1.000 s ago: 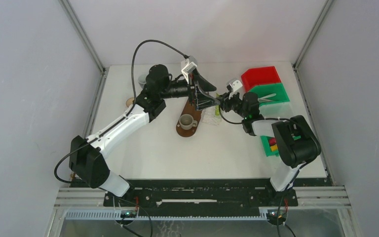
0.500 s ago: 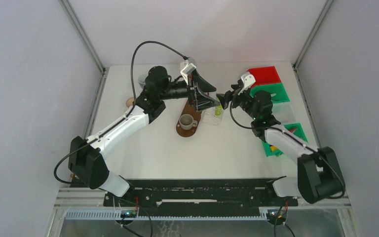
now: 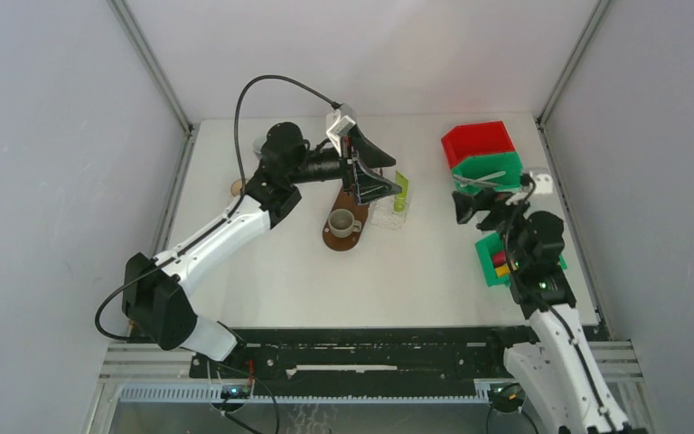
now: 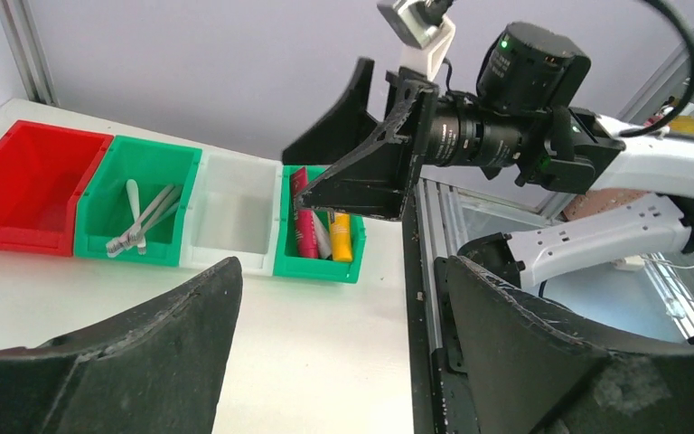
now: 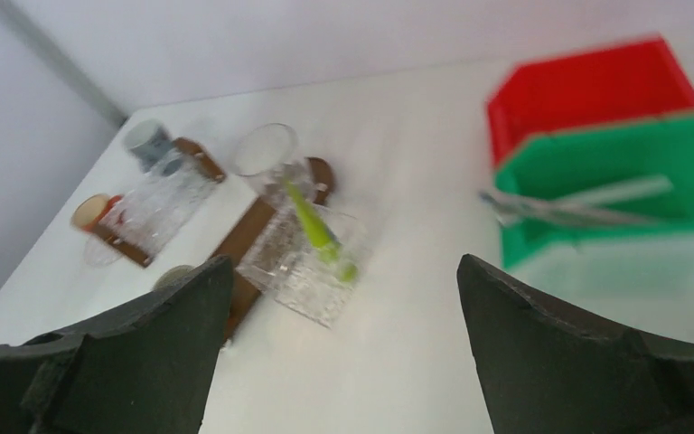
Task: Prepare toiletry sets of a toothbrush and toothpaste on the tray
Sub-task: Place the toothpaste in the toothpaste holder, then pick up the toothpaste from the storage box.
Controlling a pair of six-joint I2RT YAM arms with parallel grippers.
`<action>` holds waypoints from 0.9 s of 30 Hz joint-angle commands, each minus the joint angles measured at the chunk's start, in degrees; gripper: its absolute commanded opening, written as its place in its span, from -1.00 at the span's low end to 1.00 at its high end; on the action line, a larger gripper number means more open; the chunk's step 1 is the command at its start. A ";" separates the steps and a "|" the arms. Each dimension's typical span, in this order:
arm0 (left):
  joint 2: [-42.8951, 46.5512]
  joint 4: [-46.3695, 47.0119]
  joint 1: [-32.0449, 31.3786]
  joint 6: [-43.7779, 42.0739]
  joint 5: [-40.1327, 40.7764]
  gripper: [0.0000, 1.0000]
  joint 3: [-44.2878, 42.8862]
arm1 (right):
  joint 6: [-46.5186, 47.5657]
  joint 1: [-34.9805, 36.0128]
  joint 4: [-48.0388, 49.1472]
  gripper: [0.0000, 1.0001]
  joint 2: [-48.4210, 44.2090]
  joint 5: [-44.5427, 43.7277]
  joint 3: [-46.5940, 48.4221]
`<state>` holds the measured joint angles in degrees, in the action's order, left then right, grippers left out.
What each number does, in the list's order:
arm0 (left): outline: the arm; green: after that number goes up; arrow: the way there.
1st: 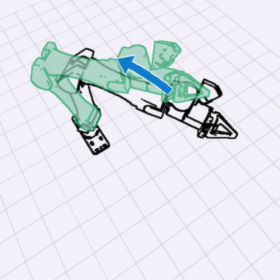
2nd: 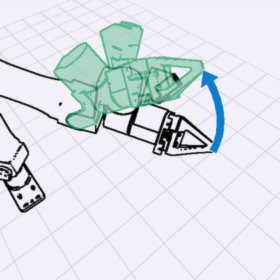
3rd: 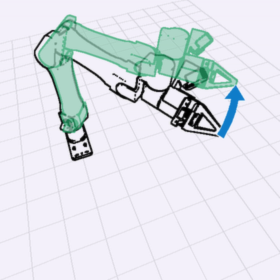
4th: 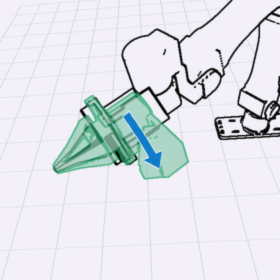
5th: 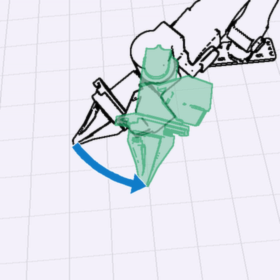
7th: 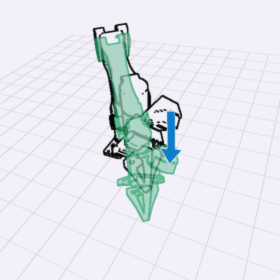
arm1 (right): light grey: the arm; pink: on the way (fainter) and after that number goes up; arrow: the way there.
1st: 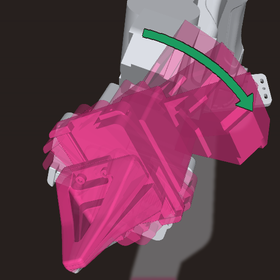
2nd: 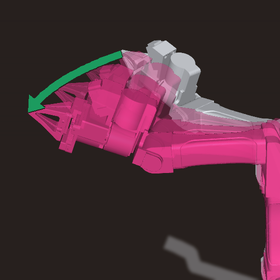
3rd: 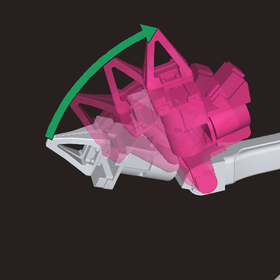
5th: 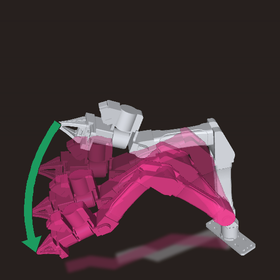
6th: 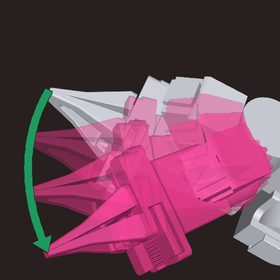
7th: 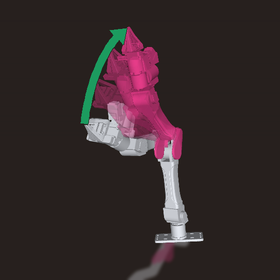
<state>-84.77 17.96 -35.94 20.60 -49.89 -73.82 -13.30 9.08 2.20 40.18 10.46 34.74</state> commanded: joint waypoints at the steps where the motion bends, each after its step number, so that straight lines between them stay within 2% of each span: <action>1: 3.04 2.74 -0.70 0.43 -0.82 0.75 1.22 | -10.65 -5.14 -14.09 0.98 -8.76 -11.07 -3.53; 6: 3.13 2.61 -0.93 0.13 -0.79 0.76 1.29 | -19.18 -9.17 -24.85 0.77 -12.63 -29.30 -5.56; 10: 3.00 2.70 -0.88 0.14 -0.93 0.76 1.25 | -23.88 -12.65 -29.35 0.56 -9.59 -35.88 -5.56; 15: 2.66 3.05 -0.88 0.32 -1.03 0.76 1.15 | -26.48 -19.21 -30.79 0.23 -4.23 -34.11 -5.72; 18: 2.51 3.14 -0.75 0.39 -1.16 0.76 1.19 | -26.01 -21.63 -28.96 -0.05 -2.27 -31.56 -6.07; 27: 2.95 3.57 -0.71 0.29 -1.17 0.76 1.66 | -25.34 -26.28 -19.97 -0.11 6.03 -27.59 -7.49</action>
<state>-83.92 18.81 -36.51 20.58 -50.17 -73.82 -38.54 -15.77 -24.71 44.42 -19.03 28.21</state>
